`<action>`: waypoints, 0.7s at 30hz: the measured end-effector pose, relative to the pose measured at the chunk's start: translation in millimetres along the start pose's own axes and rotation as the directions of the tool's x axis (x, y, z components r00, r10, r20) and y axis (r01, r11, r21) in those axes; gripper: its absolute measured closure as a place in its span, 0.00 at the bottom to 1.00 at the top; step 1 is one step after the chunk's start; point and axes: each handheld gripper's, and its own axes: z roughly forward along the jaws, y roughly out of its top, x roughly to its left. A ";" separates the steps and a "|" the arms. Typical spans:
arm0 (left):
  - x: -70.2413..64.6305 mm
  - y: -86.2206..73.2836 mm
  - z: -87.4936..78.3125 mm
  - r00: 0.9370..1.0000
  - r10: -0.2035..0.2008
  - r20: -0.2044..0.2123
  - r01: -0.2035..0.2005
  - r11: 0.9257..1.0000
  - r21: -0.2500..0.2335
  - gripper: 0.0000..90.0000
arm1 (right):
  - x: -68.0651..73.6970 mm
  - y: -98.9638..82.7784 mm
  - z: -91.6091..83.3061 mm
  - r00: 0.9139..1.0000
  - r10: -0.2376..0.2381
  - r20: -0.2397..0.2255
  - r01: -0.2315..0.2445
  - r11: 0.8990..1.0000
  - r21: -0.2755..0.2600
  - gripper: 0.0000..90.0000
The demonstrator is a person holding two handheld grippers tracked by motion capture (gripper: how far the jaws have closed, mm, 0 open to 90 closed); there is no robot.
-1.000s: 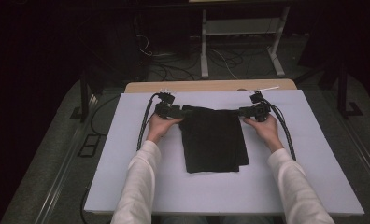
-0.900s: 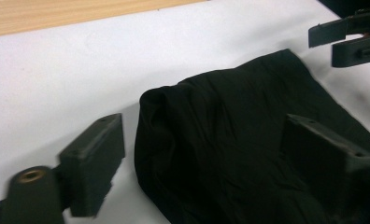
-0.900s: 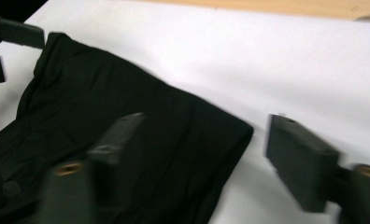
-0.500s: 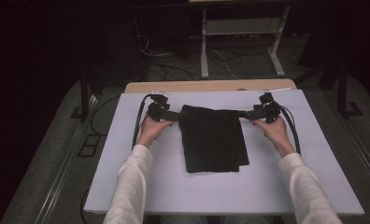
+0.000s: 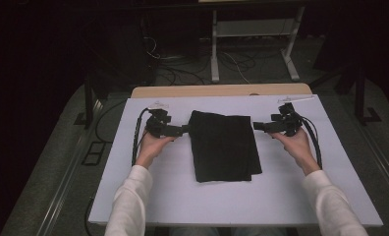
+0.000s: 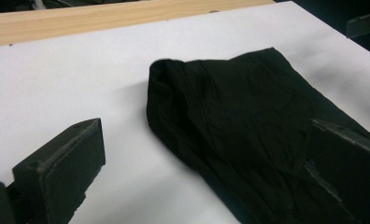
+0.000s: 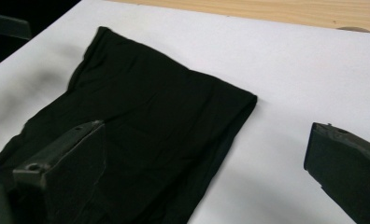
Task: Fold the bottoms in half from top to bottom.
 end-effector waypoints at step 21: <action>-21.3 -26.6 -26.9 0.999 0.025 0.022 -0.024 0.999 -0.031 0.00 | 25.2 -39.1 -24.1 0.998 -0.063 -0.026 0.063 0.998 0.004 0.00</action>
